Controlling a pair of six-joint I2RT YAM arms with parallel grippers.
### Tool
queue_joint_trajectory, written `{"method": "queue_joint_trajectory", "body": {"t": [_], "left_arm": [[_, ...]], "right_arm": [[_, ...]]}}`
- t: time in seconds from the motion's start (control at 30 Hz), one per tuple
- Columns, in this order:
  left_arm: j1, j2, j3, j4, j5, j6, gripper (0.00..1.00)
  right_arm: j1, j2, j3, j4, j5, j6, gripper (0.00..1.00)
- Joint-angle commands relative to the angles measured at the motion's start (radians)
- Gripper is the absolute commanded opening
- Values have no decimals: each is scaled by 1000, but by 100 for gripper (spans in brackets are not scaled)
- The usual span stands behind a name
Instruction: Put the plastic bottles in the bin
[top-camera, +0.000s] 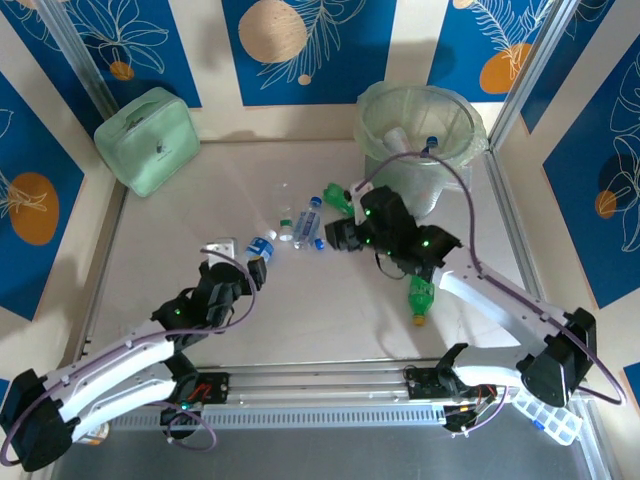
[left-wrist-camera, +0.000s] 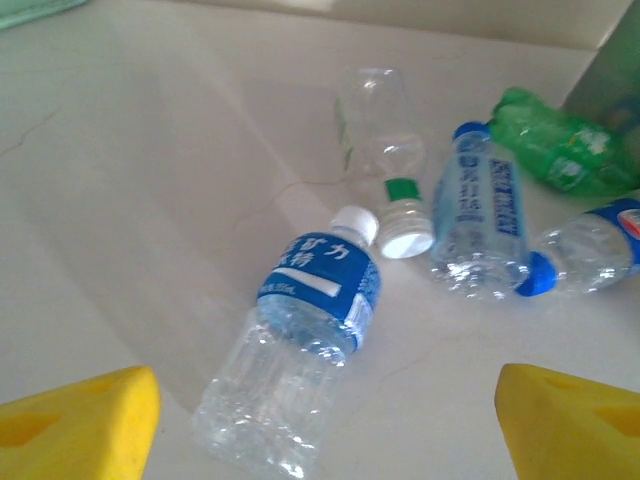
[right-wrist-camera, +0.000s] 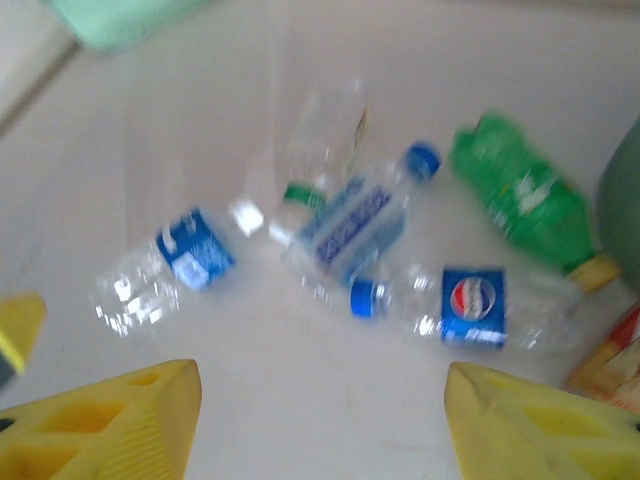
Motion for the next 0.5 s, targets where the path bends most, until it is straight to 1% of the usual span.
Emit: {"method": "queue_joint_trajectory", "body": {"t": [0.0,0.07,0.13,0.27,0.37,0.47], "left_arm": [[110,74,24,14,136,-8,87],[174,133,29,36,230,-8,88],[214,182,41,35,264,-2,90],[246,236,79,1,244,19,94],[248,247,99,-10,233,37,97],[249,272,106,6,273,39,98]], "right_arm": [[13,7,-82,153,-64,12,67],[12,27,-137,213,-78,21,67],[20,53,-172,267,-98,22,67],[20,108,-168,288,-157,46,69],[8,122,-184,315,-175,58,69],[-19,120,-202,325,-196,79,69]]}}
